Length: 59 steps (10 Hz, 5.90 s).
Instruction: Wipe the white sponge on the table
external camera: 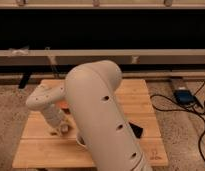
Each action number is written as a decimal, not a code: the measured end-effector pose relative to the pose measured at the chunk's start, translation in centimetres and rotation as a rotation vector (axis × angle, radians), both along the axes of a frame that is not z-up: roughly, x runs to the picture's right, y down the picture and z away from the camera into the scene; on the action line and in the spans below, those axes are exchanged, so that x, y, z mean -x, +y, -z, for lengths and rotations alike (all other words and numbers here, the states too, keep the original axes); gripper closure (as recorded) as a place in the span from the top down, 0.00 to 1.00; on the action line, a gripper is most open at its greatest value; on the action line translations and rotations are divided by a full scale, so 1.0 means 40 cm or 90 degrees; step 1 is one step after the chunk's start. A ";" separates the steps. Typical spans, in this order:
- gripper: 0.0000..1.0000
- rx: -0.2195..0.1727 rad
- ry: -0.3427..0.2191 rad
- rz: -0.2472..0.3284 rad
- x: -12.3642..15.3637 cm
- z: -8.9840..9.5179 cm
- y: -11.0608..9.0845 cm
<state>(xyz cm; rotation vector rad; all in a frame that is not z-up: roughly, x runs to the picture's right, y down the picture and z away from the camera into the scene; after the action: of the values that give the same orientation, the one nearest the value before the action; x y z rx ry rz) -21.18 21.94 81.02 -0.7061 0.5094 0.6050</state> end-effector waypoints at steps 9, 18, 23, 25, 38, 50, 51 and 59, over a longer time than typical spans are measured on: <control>0.00 -0.028 0.159 -0.034 -0.148 -0.023 -0.071; 0.00 -0.008 0.033 0.125 -0.086 0.150 0.096; 0.00 0.000 -0.037 0.192 0.056 0.154 0.100; 0.00 -0.004 -0.049 0.214 0.123 0.132 0.087; 0.00 -0.023 0.083 0.100 0.036 -0.047 -0.098; 0.00 0.031 0.025 0.169 -0.095 0.106 0.072; 0.00 0.031 0.012 0.177 -0.081 0.114 0.074; 0.00 0.013 -0.051 0.292 0.129 0.083 0.057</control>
<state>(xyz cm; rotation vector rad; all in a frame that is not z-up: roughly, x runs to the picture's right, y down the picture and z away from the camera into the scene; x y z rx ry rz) -26.32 24.21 77.69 -0.6033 0.5807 0.1416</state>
